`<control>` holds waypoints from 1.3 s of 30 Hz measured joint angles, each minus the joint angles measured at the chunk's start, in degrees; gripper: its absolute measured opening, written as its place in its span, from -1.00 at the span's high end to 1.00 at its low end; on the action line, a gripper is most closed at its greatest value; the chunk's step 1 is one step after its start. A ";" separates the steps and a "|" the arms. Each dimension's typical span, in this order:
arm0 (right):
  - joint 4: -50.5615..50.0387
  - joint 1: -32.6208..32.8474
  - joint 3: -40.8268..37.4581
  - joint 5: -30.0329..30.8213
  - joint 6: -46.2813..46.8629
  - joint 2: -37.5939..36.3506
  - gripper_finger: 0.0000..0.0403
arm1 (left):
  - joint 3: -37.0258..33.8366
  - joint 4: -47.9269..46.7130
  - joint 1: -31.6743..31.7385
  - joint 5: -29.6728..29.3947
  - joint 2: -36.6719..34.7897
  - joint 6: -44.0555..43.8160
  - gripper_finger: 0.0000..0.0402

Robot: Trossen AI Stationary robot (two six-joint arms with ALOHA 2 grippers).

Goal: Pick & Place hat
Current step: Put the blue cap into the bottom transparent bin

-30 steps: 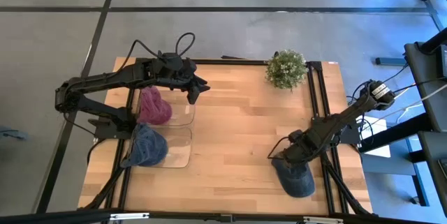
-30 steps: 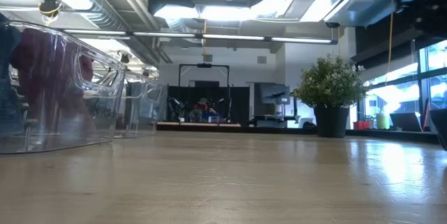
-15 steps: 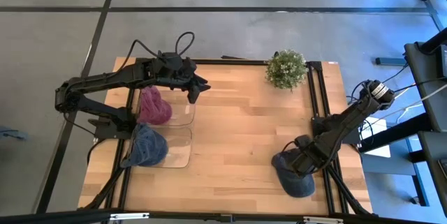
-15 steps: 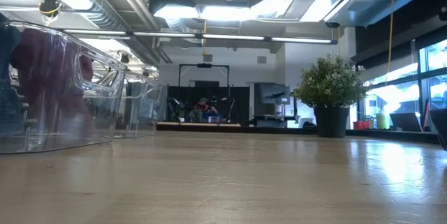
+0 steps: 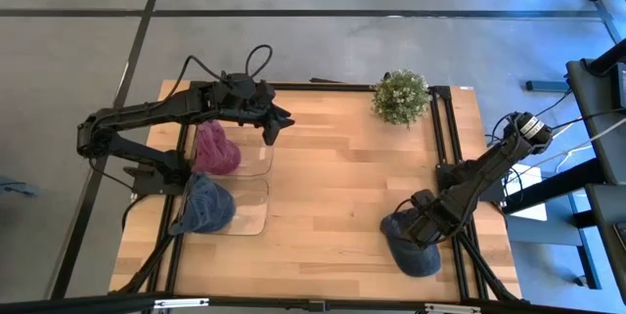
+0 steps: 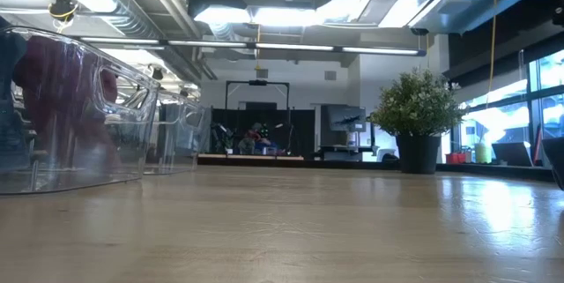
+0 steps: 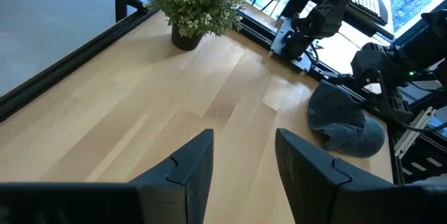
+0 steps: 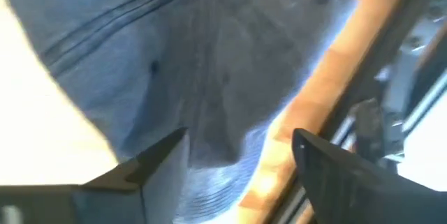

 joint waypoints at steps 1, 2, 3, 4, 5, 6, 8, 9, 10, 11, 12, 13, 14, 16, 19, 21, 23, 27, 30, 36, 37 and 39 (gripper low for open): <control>1.09 0.00 0.00 0.00 0.60 0.00 -0.33 | 0.00 0.00 0.00 -0.02 0.00 0.00 0.25; 2.12 -0.02 0.00 0.01 1.51 0.00 -0.37 | 0.00 0.00 0.00 -0.02 0.00 0.00 0.25; 2.79 -0.02 0.00 0.02 2.55 0.04 -0.41 | 0.00 0.00 0.00 -0.02 0.00 -0.04 0.25; 3.11 -0.02 0.00 0.01 3.52 0.15 -0.44 | 0.00 0.00 0.00 -0.02 0.00 -0.04 0.25; 3.23 -0.02 0.00 0.02 4.20 0.23 -0.46 | 0.00 0.00 0.00 -0.02 0.00 -0.03 0.25; 3.28 -0.03 0.00 0.02 5.17 0.24 -0.47 | 0.00 0.00 0.00 -0.02 0.00 -0.01 0.25; 3.48 0.01 0.00 0.02 7.33 0.24 -0.47 | 0.00 0.00 0.00 0.07 0.00 0.00 0.25; 3.83 0.20 0.00 0.07 8.71 0.24 -0.46 | 0.00 0.00 0.00 0.07 0.00 -0.02 0.25; 4.28 0.49 0.00 0.55 10.05 0.24 -0.45 | 0.00 0.00 0.00 0.07 0.00 0.02 0.25; 4.56 0.77 0.00 1.46 11.46 0.24 -0.44 | 0.00 0.00 0.00 0.07 0.00 0.09 0.25; 4.54 0.97 0.00 2.77 12.75 0.24 -0.42 | 0.00 0.00 0.00 0.07 0.00 0.29 0.25; 4.50 1.04 0.00 4.14 13.70 0.24 -0.40 | -0.01 0.00 0.00 0.07 0.00 0.33 0.25; 4.52 1.03 0.00 5.14 14.12 0.24 -0.39 | -0.02 0.00 0.00 0.08 0.00 0.35 0.25; 4.01 0.94 0.00 6.42 13.98 0.24 -0.36 | -0.02 0.00 0.00 0.09 0.00 0.44 0.25; 1.35 0.95 0.00 6.62 13.87 1.03 -0.34 | -0.02 0.00 0.00 0.09 0.00 1.34 0.25; 0.61 0.96 0.00 5.01 13.83 1.59 -0.33 | -0.02 0.00 0.00 0.10 0.00 1.49 0.25; 0.40 0.96 0.00 3.04 13.88 1.97 -0.33 | -0.02 -0.01 0.00 0.11 0.00 1.46 0.25; 0.62 0.96 -0.10 2.95 13.86 3.20 -0.33 | -0.02 0.00 0.00 0.11 0.00 1.56 0.25; 3.92 0.96 -2.45 2.74 13.86 3.62 -0.33 | -0.02 -0.02 0.00 0.13 0.00 1.57 0.25; 6.98 0.96 -5.40 5.87 13.86 3.63 -0.20 | -0.02 -0.02 0.00 0.15 0.00 1.99 0.25; 6.93 0.94 -5.67 5.77 13.86 3.63 -0.14 | -0.02 -0.02 0.00 0.15 0.00 1.99 0.25; 6.67 0.96 -6.06 5.51 13.83 3.61 0.01 | -0.02 -0.02 0.00 0.15 0.02 1.99 0.25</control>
